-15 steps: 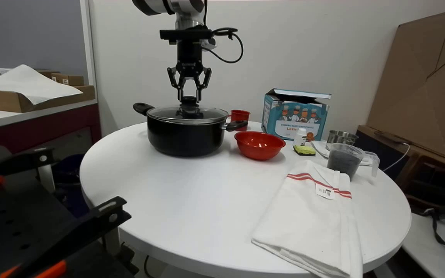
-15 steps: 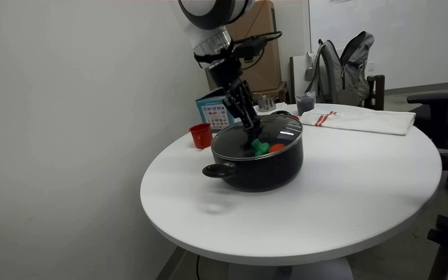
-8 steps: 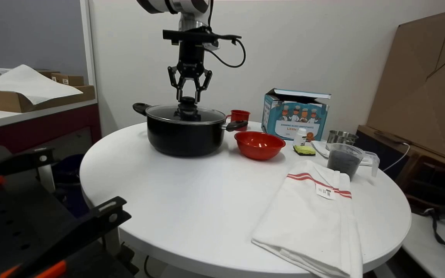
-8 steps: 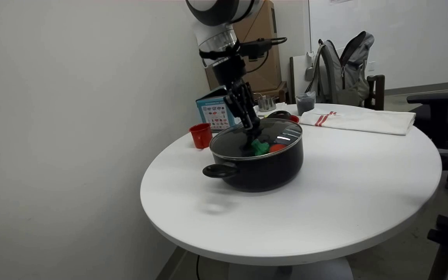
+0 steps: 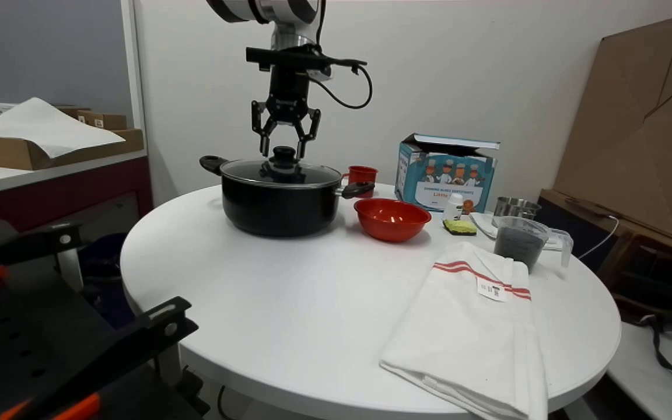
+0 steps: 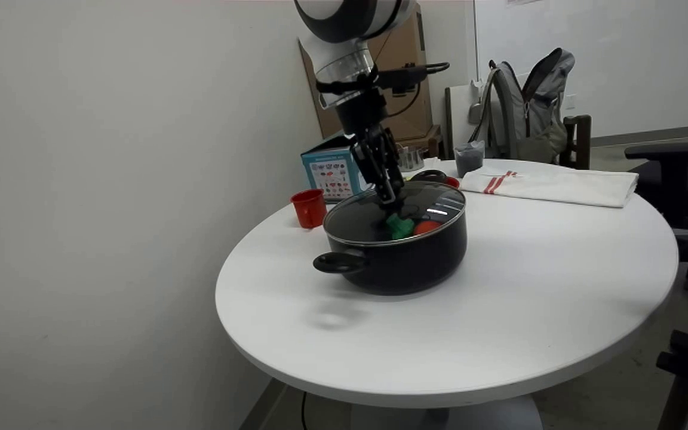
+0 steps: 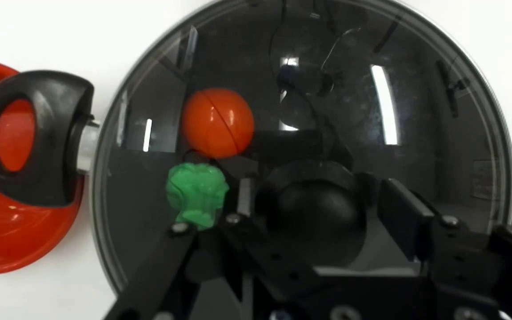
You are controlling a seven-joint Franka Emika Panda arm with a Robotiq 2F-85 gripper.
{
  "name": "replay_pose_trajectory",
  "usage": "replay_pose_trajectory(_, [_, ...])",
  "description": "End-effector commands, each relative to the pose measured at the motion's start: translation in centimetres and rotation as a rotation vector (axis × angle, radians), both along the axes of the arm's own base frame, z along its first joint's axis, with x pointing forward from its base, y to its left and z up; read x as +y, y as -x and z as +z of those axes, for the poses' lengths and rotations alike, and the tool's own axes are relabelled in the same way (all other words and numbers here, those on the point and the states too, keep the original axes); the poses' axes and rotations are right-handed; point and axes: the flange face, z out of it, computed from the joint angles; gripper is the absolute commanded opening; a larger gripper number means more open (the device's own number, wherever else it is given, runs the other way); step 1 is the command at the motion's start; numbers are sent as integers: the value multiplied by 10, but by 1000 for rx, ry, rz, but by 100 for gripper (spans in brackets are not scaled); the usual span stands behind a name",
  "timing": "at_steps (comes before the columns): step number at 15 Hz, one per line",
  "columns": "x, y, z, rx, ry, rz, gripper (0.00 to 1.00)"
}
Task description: Put the lid on the black pot
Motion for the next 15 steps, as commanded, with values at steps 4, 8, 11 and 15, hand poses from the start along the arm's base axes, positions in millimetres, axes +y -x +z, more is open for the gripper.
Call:
replay_pose_trajectory(4, [-10, 26, 5, 46, 16, -2, 100])
replay_pose_trajectory(8, [-17, 50, 47, -13, 45, -49, 100])
replay_pose_trajectory(11, [-26, 71, 83, -111, 65, -148, 100])
replay_pose_trajectory(15, [-30, 68, 94, -109, 70, -176, 100])
